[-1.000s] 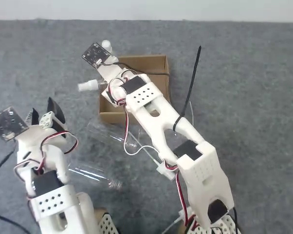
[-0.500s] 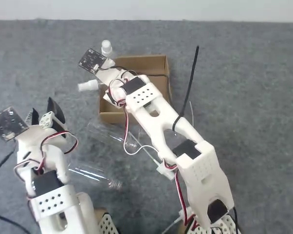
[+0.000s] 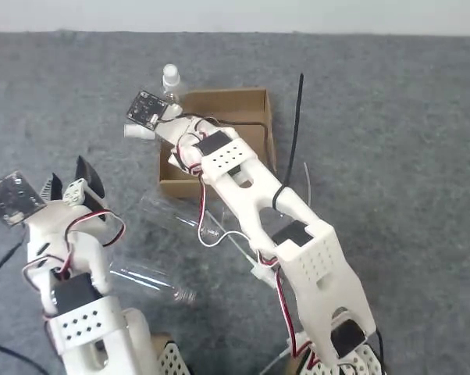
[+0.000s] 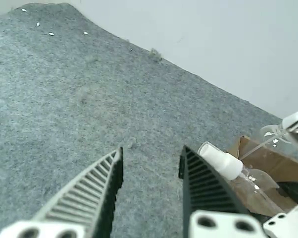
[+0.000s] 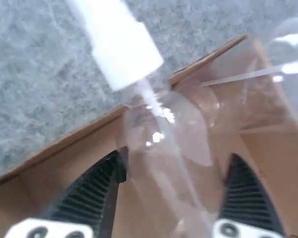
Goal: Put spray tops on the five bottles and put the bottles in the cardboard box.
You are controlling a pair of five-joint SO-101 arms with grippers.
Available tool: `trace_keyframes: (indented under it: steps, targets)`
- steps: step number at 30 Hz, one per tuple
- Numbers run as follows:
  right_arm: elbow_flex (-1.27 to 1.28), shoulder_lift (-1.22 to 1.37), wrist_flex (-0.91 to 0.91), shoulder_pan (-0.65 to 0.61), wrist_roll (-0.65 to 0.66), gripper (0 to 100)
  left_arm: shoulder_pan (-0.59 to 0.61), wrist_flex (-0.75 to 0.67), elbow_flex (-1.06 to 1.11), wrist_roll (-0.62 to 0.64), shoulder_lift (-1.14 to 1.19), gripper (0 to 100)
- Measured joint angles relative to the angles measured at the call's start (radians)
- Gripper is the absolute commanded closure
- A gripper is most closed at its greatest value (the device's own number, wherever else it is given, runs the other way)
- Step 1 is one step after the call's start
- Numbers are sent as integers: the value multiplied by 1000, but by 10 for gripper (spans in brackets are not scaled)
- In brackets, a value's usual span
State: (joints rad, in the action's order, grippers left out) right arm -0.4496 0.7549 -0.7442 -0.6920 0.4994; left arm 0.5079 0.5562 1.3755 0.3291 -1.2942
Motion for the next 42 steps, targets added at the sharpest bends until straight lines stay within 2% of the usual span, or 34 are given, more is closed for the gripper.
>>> trace_keyframes:
  steps: [2, 13, 16, 27, 37, 42]
  targets:
    - [0, -2, 0, 3, 2, 949, 0, 0, 0, 0, 0, 823]
    - [0, -31, -8, 20, 2, 959, 0, 0, 0, 0, 0, 823]
    - [0, -55, -34, 17, 2, 995, 0, 0, 0, 0, 0, 823]
    - [0, -163, -115, 12, 2, 992, 0, 0, 0, 0, 0, 823]
    - [0, -341, -244, 9, -167, 992, 0, 0, 0, 0, 0, 823]
    - [0, -428, -330, 9, -209, 992, 0, 0, 0, 0, 0, 823]
